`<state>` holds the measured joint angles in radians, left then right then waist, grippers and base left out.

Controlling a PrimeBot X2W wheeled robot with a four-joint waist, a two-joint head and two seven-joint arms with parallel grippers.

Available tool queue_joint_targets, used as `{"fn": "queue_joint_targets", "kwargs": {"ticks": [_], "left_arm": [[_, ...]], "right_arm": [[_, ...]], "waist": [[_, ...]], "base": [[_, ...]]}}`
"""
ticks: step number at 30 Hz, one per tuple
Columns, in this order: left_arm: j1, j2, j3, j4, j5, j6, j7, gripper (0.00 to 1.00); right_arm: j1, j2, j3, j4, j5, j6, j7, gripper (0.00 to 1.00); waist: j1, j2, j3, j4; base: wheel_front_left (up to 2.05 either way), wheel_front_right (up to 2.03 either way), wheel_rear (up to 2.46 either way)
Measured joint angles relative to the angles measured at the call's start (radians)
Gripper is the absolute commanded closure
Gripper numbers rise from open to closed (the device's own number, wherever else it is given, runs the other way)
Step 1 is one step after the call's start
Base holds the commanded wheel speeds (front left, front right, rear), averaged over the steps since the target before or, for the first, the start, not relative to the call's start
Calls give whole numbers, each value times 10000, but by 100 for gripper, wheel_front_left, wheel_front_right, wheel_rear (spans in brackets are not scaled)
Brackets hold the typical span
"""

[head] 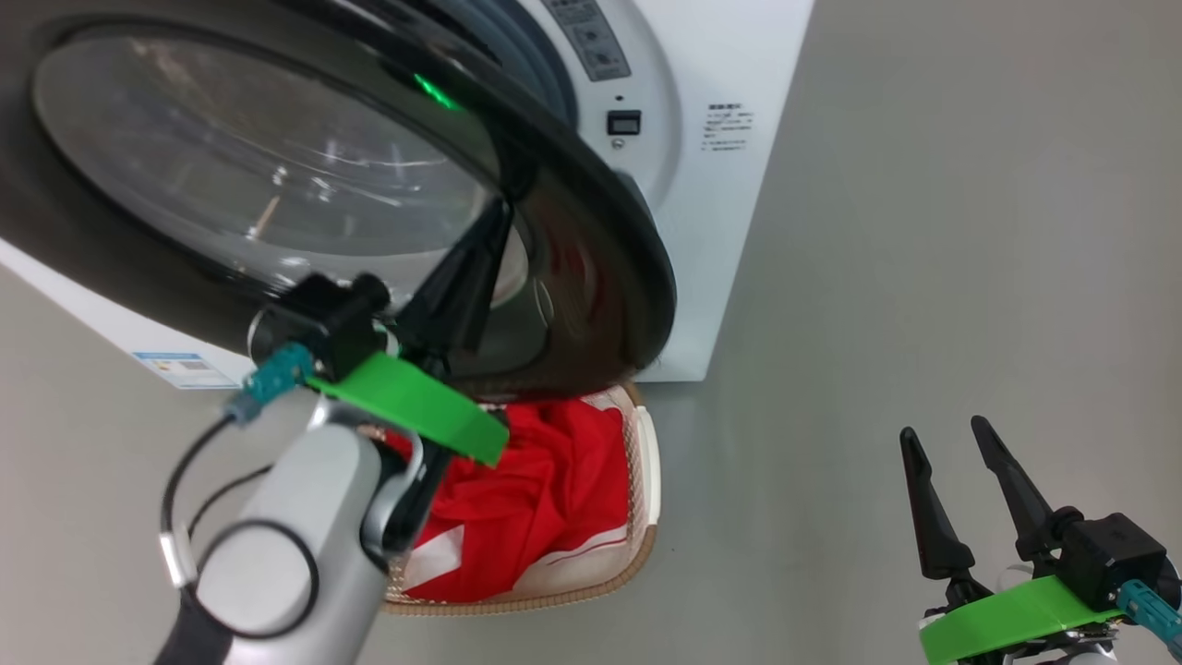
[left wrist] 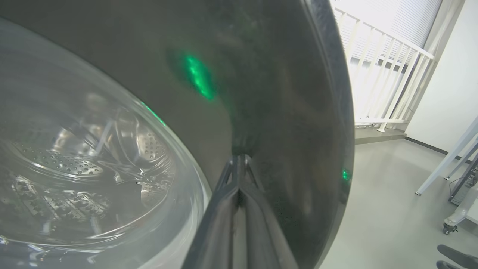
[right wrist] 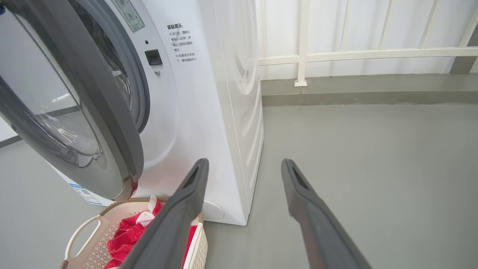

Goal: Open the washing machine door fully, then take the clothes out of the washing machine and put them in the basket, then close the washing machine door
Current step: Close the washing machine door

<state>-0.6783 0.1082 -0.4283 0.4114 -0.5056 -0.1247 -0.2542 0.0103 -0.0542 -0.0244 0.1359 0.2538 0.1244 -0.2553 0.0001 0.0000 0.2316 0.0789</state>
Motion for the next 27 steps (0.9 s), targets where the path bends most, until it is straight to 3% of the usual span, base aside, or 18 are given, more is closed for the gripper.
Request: {"fn": "queue_joint_targets", "kwargs": {"ticks": [18, 27], "left_arm": [[-783, 4, 247, 690, -242, -2, 0, 100], [135, 35, 410, 581, -378, -2, 0, 100]], "right_arm": [[-200, 35, -236, -38, 0, 0, -2, 0], [-184, 40, -259, -38, -2, 0, -2, 0]], "waist": [[0, 0, 229, -256], [0, 0, -2, -145]], "base": [[0, 0, 0], [0, 0, 0]]}}
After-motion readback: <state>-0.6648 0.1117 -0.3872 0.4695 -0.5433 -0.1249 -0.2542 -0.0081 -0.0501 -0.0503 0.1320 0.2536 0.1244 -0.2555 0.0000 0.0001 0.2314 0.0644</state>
